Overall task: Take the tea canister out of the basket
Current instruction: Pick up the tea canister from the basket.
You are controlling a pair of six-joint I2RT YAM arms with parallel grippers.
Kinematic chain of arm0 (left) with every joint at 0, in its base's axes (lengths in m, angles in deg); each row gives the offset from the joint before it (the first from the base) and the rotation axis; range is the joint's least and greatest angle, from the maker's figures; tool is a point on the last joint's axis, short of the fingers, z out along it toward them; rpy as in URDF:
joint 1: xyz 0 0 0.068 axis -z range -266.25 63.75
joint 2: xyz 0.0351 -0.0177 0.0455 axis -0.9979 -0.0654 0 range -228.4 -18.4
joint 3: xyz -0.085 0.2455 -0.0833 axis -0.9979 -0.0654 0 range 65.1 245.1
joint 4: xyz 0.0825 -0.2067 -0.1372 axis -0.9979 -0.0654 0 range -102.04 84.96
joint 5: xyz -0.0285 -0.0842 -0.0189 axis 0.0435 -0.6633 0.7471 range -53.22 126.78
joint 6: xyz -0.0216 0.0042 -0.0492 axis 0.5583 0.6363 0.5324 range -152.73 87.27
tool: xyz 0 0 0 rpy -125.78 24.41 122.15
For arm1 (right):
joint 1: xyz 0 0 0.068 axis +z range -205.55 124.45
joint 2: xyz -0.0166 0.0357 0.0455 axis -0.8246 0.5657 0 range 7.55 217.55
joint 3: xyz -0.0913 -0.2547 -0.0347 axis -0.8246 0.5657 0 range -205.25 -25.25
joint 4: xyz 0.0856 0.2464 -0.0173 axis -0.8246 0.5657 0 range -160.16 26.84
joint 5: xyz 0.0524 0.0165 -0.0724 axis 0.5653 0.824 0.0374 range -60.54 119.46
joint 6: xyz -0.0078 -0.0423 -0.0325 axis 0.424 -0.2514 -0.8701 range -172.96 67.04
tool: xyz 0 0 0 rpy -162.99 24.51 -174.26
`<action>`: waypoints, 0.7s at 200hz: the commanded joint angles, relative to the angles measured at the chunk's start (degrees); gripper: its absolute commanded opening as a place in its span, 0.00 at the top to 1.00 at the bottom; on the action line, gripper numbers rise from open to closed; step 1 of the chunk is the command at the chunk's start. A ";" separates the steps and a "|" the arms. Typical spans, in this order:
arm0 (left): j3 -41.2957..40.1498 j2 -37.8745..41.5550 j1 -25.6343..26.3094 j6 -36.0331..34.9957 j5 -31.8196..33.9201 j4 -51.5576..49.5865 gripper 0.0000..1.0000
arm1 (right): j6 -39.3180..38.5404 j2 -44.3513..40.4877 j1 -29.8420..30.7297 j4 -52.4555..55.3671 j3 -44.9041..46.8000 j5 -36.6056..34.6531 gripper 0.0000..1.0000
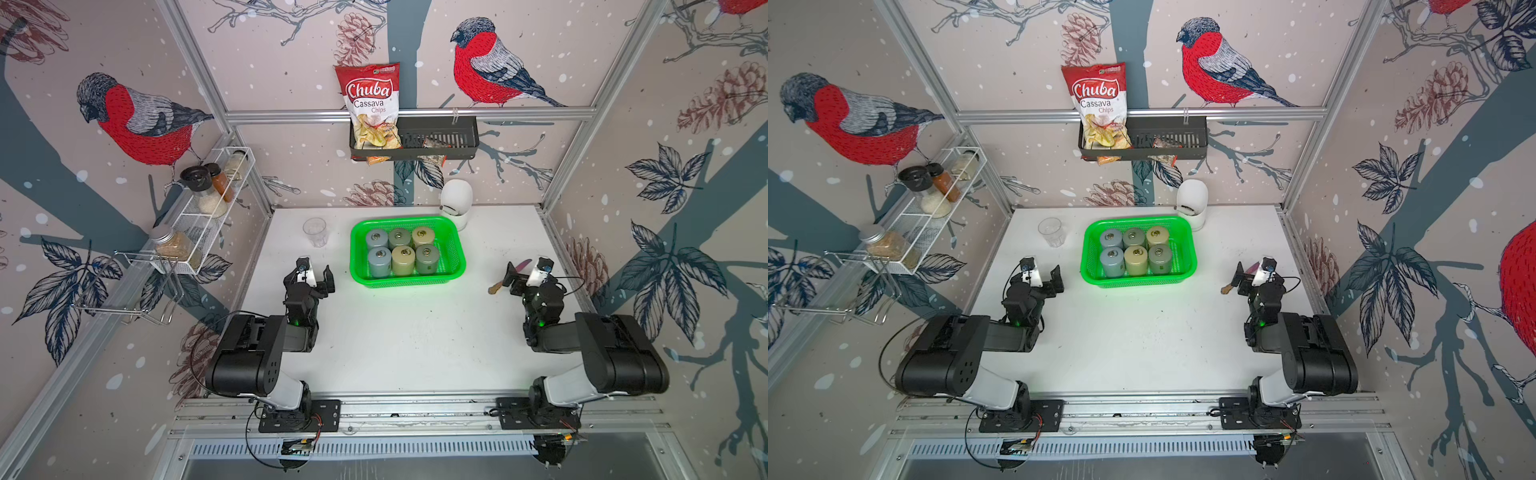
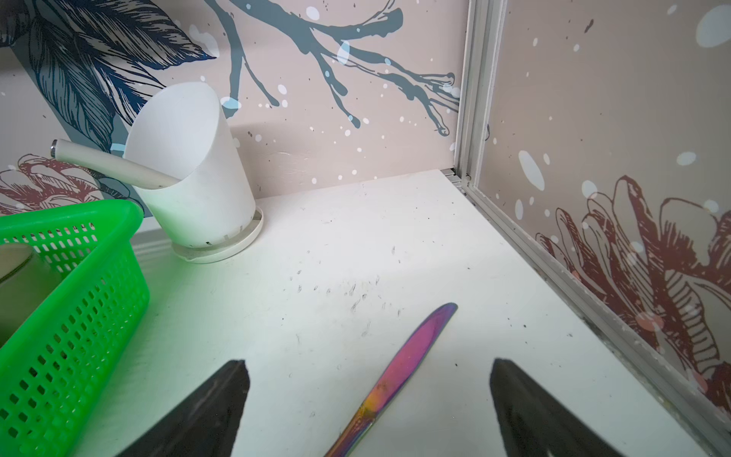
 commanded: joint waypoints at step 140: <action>3.13 5.51 -0.32 0.02 0.65 -8.05 0.02 | -1.51 -2.61 1.93 4.76 -2.53 -1.78 0.00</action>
